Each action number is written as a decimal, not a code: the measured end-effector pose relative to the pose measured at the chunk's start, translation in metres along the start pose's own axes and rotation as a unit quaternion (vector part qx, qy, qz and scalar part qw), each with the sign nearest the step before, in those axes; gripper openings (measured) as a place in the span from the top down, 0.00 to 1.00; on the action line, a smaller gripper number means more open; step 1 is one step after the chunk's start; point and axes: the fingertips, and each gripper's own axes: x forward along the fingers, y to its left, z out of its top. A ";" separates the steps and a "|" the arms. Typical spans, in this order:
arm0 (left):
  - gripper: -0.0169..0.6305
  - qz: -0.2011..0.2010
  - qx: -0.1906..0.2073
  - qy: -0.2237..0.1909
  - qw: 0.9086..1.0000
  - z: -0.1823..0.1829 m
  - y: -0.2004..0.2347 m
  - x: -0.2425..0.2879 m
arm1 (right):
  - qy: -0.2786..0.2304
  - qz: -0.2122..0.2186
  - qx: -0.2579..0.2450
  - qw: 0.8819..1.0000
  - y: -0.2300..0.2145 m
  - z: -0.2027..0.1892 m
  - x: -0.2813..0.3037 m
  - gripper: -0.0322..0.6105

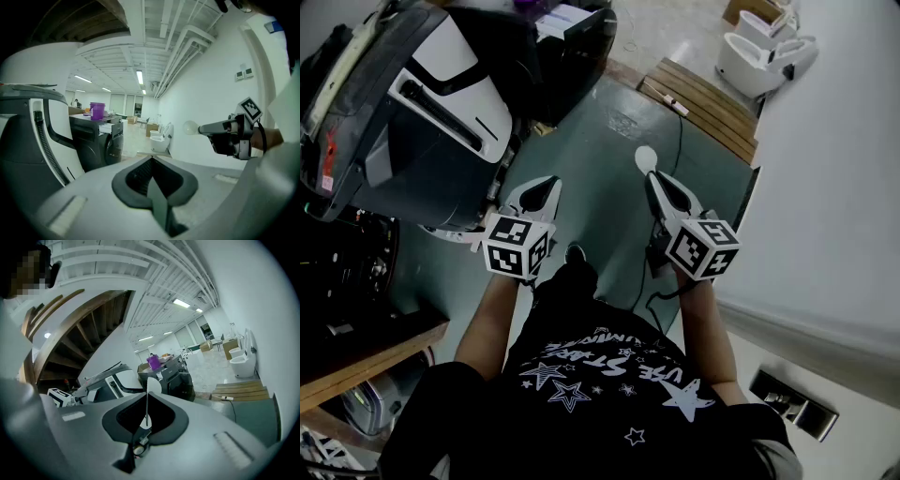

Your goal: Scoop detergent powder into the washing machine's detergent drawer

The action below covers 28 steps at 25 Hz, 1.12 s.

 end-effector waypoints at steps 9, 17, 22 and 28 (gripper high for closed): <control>0.97 -0.003 -0.004 -0.009 1.000 -0.012 -0.044 -0.043 | -0.002 -0.005 0.004 1.000 0.012 -0.024 -0.066 0.90; 0.97 0.011 -0.013 -0.010 1.000 -0.021 -0.029 -0.053 | 0.010 0.003 -0.001 1.000 0.017 -0.032 -0.056 0.90; 0.97 0.028 -0.021 -0.023 0.999 -0.002 0.021 -0.026 | 0.009 0.014 -0.009 1.000 0.004 -0.001 0.004 0.90; 0.97 -0.003 -0.021 0.000 1.000 0.023 0.079 0.033 | 0.009 0.011 -0.017 1.000 -0.015 0.049 0.082 0.90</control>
